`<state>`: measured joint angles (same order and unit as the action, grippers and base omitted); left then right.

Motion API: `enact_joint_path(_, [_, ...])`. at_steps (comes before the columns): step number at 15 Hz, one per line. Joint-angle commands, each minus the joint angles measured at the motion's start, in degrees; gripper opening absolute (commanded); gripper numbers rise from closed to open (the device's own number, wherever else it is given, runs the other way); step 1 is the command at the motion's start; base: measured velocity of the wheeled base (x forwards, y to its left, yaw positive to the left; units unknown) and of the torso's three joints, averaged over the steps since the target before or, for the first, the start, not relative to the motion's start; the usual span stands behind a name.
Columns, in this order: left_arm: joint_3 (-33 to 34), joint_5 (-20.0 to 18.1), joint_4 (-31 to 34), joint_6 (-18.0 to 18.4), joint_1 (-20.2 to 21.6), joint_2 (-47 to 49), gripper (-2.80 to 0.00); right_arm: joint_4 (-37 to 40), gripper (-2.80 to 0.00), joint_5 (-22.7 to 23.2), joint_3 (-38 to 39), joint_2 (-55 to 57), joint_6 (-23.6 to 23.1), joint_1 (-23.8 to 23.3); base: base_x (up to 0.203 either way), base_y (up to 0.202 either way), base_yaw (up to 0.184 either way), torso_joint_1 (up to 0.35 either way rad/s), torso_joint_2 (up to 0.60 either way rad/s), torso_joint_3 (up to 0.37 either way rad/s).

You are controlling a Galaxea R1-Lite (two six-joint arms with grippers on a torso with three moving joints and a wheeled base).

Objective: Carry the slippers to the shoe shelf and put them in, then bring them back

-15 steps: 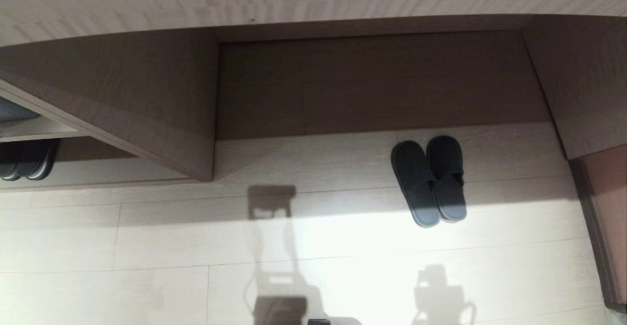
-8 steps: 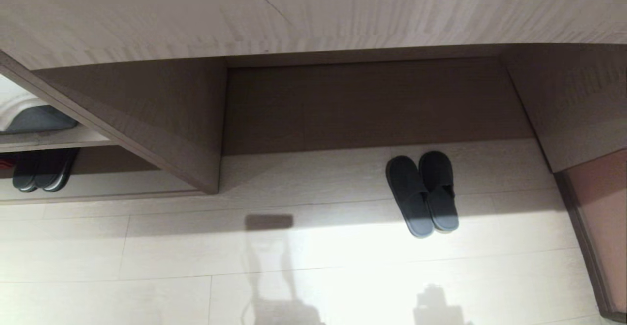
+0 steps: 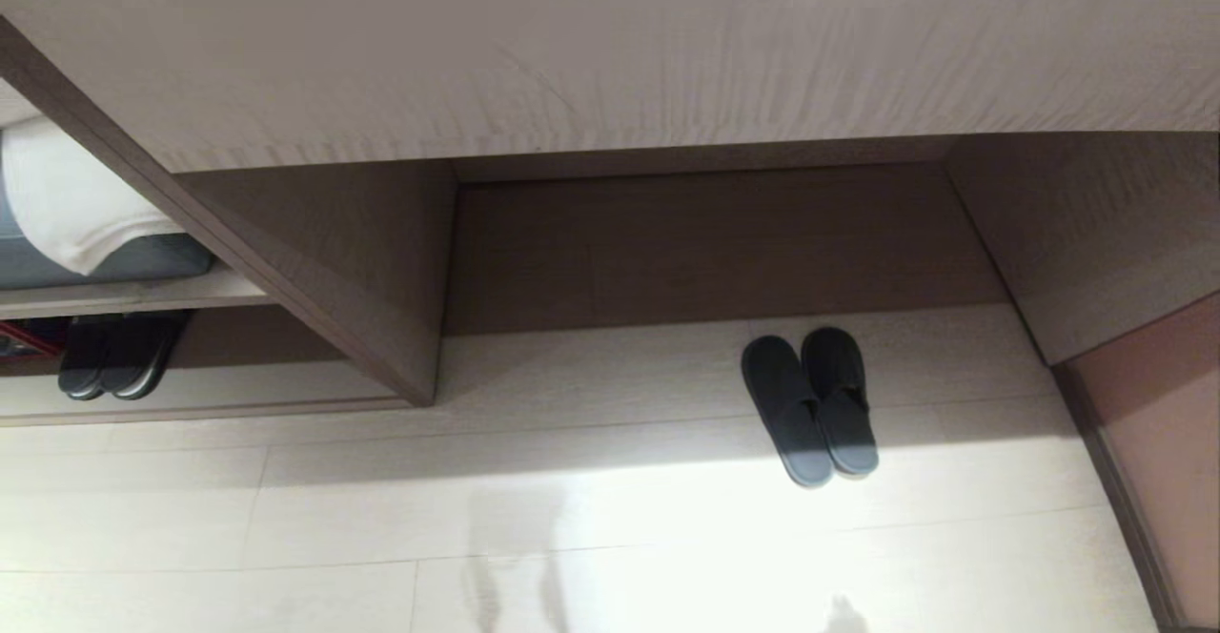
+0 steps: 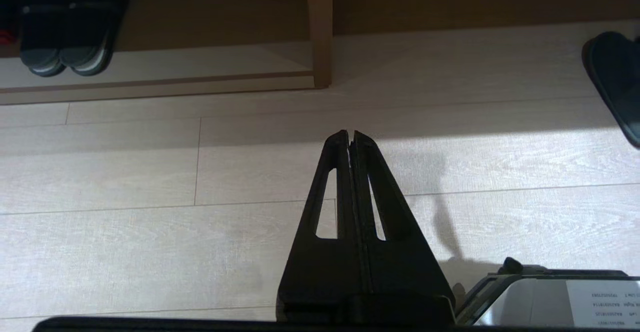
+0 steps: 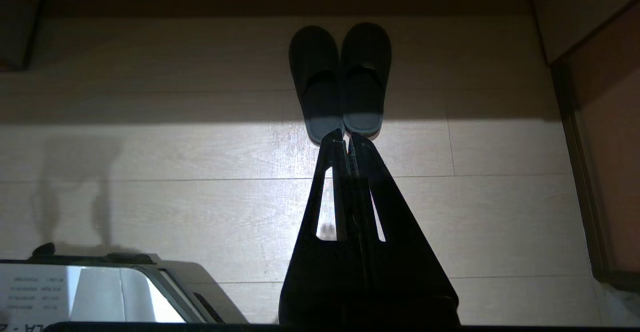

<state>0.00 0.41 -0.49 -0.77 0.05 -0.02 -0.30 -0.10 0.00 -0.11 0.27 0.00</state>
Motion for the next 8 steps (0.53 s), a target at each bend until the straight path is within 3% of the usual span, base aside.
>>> enact_joint_path(1, [0.00,0.02,-0.04,-0.02,0.04,0.09,-2.80,-0.05,-2.80,0.01,0.09,0.11,0.03,0.00,0.000,0.000,0.000,-0.002,0.00,0.204])
enact_joint_path(8, [0.00,0.02,-0.04,-0.02,-0.05,0.02,-2.80,-0.05,-2.80,0.01,0.09,0.11,0.00,0.00,0.000,0.000,0.000,0.002,0.00,0.205])
